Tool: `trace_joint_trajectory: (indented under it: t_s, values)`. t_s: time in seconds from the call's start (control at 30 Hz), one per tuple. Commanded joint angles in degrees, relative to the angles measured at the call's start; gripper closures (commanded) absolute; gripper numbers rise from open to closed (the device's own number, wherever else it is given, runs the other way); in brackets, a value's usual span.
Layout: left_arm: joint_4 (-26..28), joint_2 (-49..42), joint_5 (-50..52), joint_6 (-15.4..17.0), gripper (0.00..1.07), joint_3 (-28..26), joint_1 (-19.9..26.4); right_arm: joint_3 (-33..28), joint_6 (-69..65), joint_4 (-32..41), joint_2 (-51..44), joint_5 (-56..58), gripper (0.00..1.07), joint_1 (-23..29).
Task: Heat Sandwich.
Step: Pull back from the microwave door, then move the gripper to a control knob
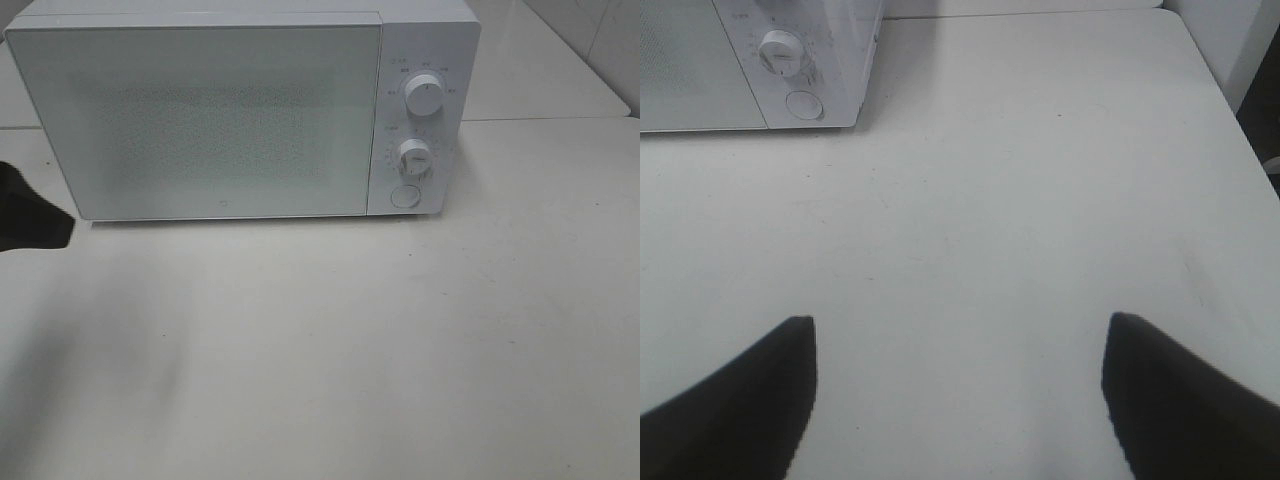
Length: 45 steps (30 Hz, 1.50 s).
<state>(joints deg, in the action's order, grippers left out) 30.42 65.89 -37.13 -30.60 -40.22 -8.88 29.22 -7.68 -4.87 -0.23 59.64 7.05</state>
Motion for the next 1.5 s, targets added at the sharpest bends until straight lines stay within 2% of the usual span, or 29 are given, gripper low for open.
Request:
trace_joint_trajectory:
  t_s: [0.03,0.07,0.1,0.13,0.23,0.27,0.37,0.4,0.5,0.53,0.6,0.7,0.73,0.87,1.5]
  values:
    - [-7.3,-3.6,-5.0,7.0,0.05,0.1,4.2,-0.1,-0.1,-0.2,-1.4,-0.2,0.31,-0.3]
    - [-8.9,-4.4,-6.4,8.5,0.05,0.1,5.2,-0.1,-0.1,-0.2,-1.4,-0.2,0.31,-0.3]
    - [-12.5,-6.3,-8.9,12.6,0.05,0.1,7.4,-0.1,-0.1,-0.2,-1.4,-0.2,0.31,-0.3]
    - [-12.5,-6.3,-8.9,12.6,0.05,0.1,7.4,-0.1,-0.1,-0.2,-1.4,-0.2,0.31,-0.3]
    - [-16.7,-9.6,-11.5,17.6,0.05,0.1,9.1,-0.1,-0.1,-0.2,-1.4,-0.2,0.31,-0.3]
    - [-16.7,-9.6,-11.5,17.6,0.05,0.1,9.1,-0.1,-0.1,-0.2,-1.4,-0.2,0.31,-0.3]
    - [-22.0,-14.0,-15.6,21.7,0.05,0.8,9.3,-0.1,-0.1,-0.2,-1.4,-0.2,0.31,-0.3]
    - [-24.4,-16.8,-16.4,23.7,0.05,2.4,9.3,-0.1,-0.1,-0.2,-1.4,-0.2,0.31,-0.3]
    - [-25.8,-20.5,-17.0,25.5,0.05,4.4,9.3,-0.1,-0.1,-0.2,-1.4,-0.2,0.31,-0.3]
    - [-26.6,-24.8,-17.5,26.5,0.05,6.6,9.3,-0.1,-0.1,-0.2,-1.4,-0.2,0.31,-0.3]
    - [-26.8,-26.5,-17.5,26.7,0.05,7.6,9.3,-0.1,-0.1,-0.2,-1.4,-0.2,0.31,-0.3]
    - [-27.0,-34.8,-19.6,26.7,0.05,10.3,9.3,-0.1,-0.1,-0.2,-1.4,-0.2,0.31,-0.3]
    - [-27.0,-34.8,-19.6,26.7,0.05,10.3,9.3,-0.1,-0.1,-0.2,-1.4,-0.2,0.31,-0.3]
    - [-27.4,-43.9,-22.3,26.7,0.05,11.9,9.3,-0.1,-0.1,-0.2,-1.4,-0.2,0.31,-0.3]
    - [-26.6,-68.1,-22.4,27.0,0.05,11.8,9.3,-0.1,-0.1,-0.2,-1.4,-0.2,0.31,-0.3]
